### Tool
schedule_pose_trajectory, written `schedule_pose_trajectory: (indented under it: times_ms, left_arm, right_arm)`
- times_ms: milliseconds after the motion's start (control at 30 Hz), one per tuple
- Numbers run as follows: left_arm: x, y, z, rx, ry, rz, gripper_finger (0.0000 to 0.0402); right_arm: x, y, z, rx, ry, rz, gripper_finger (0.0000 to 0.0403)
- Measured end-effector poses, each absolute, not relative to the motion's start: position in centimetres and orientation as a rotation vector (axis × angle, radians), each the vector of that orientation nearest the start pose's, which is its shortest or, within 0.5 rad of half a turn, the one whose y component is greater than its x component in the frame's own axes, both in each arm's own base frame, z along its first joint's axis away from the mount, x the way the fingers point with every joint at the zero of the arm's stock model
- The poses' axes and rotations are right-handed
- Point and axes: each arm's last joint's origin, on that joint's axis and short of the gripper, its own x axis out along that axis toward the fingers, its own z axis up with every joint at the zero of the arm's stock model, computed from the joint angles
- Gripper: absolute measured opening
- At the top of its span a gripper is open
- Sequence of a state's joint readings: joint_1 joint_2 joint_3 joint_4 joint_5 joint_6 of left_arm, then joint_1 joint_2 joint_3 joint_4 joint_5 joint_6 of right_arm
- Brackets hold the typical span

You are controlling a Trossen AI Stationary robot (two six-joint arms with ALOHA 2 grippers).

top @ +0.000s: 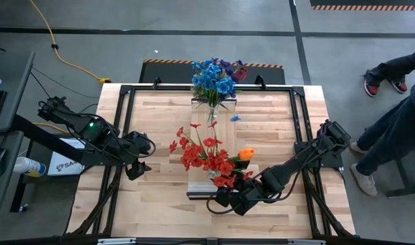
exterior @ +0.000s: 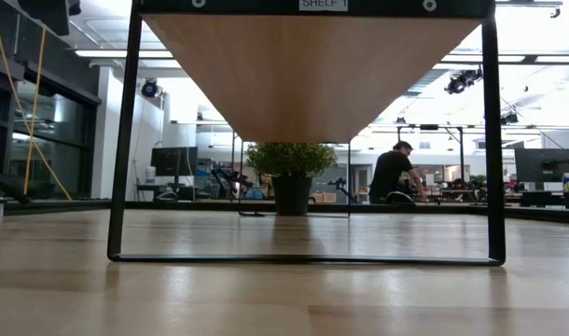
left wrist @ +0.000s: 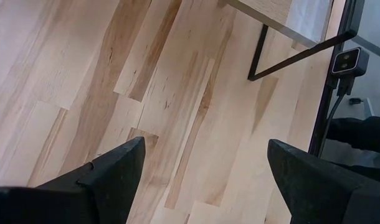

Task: Pick and place flowers into a vace then onto a shelf
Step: Return to Home Position

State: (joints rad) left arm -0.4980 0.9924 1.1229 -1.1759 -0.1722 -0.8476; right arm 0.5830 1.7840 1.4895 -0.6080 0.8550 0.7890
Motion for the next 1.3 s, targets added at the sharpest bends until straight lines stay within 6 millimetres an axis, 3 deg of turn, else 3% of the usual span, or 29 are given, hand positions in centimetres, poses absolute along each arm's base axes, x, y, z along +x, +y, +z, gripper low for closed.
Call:
schedule_pose_trajectory:
  times_ms: [267,533,833,1300]
  left_arm:
    - [14.2,-7.2,33.3,-0.438,1.028,0.147,0.0369]
    - [14.2,-7.2,33.3,-0.439,1.027,0.147,0.0369]
    - [14.2,-7.2,33.3,-0.440,1.029,0.145,0.0369]
    - [13.7,-7.3,33.4,-0.459,1.092,0.037,0.0369]
  right_arm:
    - [31.0,19.3,29.2,0.192,0.544,-0.496,0.0269]
    - [27.6,20.1,29.4,0.258,0.671,-0.503,0.0268]
    - [24.7,20.9,30.8,0.258,0.664,-0.469,0.0268]
    - [18.6,20.0,35.4,0.192,0.571,-0.369,0.0268]
